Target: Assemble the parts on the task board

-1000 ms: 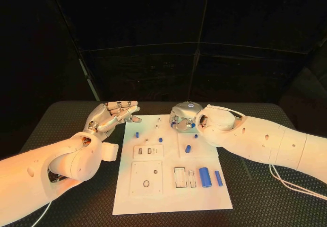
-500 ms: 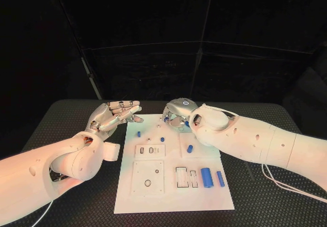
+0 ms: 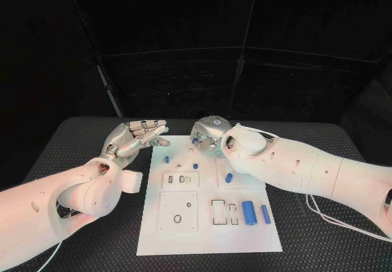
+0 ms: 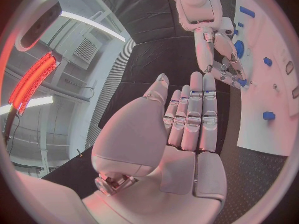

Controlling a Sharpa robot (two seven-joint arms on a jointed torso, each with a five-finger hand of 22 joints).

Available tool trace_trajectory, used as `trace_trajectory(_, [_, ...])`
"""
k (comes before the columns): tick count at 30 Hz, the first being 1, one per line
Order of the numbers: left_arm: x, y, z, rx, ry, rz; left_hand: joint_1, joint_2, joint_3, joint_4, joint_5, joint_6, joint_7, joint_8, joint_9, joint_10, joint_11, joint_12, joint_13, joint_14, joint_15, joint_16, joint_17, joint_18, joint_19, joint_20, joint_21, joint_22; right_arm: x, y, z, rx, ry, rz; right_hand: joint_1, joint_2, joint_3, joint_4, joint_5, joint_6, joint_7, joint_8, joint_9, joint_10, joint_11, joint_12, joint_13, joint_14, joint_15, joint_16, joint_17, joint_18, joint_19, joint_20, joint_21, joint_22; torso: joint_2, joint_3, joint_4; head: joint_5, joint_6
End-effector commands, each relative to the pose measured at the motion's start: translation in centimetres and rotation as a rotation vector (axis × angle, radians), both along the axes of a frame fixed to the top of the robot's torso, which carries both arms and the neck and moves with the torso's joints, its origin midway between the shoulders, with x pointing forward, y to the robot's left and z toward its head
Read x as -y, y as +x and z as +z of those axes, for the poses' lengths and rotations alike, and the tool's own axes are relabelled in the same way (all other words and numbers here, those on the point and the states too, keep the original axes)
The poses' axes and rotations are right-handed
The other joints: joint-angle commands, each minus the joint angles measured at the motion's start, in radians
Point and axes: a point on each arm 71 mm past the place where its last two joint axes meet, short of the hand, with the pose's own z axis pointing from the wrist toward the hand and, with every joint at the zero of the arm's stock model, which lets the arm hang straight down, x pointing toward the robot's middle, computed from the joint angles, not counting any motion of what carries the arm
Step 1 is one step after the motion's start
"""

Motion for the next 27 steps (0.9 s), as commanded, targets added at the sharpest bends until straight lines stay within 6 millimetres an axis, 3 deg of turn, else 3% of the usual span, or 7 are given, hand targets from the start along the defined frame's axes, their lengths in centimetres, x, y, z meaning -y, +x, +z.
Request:
trace_trajectory(1, [0.15, -0.06, 0.24, 0.01, -0.005, -0.016, 0.004, 0.001, 0.0, -0.005, -0.005, -0.002, 0.007, -0.006, -0.002, -0.001, 0.008, -0.005, -0.001, -0.005, 0.001, -0.005, 0.001, 0.01, -0.008, 0.002, 0.006, 0.002, -0.09, 0.06, 0.28, 0.039, -0.015, -0.011, -0.002, -0.01, 0.005, 0.006, 0.001, 0.008, 0.001, -0.002, 0.001, 0.004, -0.003, 0.002, 0.001, 0.031, 0.004, 0.007, 0.003, -0.021, 0.006, 0.001, 0.005, 0.004, 0.003, 0.0001, 0.0005, 0.002, -0.001])
trace_trajectory(15, [0.14, -0.08, 0.29, 0.008, -0.006, -0.019, 0.004, 0.001, 0.0, -0.005, -0.005, -0.003, 0.007, -0.008, -0.002, -0.002, 0.009, -0.007, -0.002, -0.006, 0.001, -0.006, 0.002, 0.01, -0.009, 0.003, 0.006, 0.002, -0.33, 0.27, 0.24, 0.053, -0.05, -0.037, -0.005, -0.013, 0.01, 0.011, -0.001, 0.011, -0.001, -0.001, 0.002, 0.007, -0.005, 0.003, 0.001, 0.032, 0.003, 0.011, 0.007, -0.021, 0.008, 0.001, 0.01, 0.009, 0.003, -0.0005, 0.0018, 0.001, 0.002])
trace_trajectory(27, [0.12, -0.08, 0.31, 0.007, -0.007, -0.024, 0.004, 0.002, 0.0, -0.005, -0.005, -0.002, 0.008, -0.008, -0.002, -0.002, 0.009, -0.008, -0.001, -0.007, 0.002, -0.007, 0.003, 0.01, -0.009, 0.003, 0.006, 0.002, -0.82, 0.82, -0.19, 0.033, -0.078, -0.044, -0.011, -0.021, 0.016, 0.019, -0.01, 0.008, -0.001, -0.003, 0.001, 0.003, -0.004, 0.001, -0.001, 0.032, 0.003, 0.013, 0.007, -0.022, 0.008, 0.002, 0.012, 0.011, 0.004, -0.0009, 0.0025, 0.006, -0.004])
